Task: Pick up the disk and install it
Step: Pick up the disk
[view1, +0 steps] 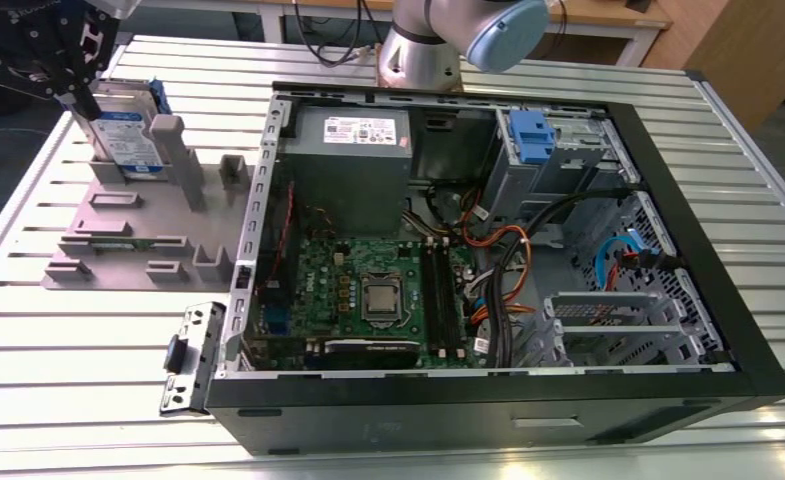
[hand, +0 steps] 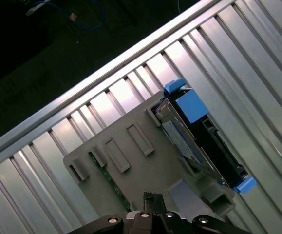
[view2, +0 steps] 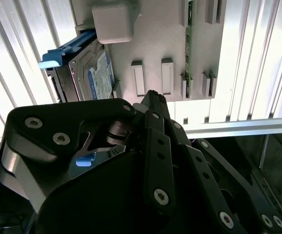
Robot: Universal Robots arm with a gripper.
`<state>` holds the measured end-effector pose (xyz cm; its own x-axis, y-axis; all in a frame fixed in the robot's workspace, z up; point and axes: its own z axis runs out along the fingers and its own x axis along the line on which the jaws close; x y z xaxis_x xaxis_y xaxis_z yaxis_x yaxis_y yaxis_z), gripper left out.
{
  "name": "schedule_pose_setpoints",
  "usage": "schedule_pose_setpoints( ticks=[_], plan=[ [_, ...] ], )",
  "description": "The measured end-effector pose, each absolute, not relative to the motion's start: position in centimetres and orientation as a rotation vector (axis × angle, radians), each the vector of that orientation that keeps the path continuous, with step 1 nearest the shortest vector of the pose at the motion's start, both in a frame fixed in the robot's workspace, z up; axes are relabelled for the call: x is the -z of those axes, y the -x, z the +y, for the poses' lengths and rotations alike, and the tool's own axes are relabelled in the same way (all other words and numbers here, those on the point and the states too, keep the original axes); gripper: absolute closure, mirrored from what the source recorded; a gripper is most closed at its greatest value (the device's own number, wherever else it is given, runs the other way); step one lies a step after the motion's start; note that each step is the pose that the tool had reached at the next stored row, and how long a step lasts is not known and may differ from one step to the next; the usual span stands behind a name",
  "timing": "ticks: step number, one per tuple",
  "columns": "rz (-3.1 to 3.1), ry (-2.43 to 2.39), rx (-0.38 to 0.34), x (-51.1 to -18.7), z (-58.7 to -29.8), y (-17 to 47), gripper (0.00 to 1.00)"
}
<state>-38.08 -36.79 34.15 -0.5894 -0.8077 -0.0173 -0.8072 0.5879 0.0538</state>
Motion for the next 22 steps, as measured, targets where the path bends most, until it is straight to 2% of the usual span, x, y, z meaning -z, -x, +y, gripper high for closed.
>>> schedule_pose_setpoints(
  ticks=[22],
  plan=[
    [-2.775, -1.45, 0.087, -34.15, -36.79, 38.08, 0.9]
  ],
)
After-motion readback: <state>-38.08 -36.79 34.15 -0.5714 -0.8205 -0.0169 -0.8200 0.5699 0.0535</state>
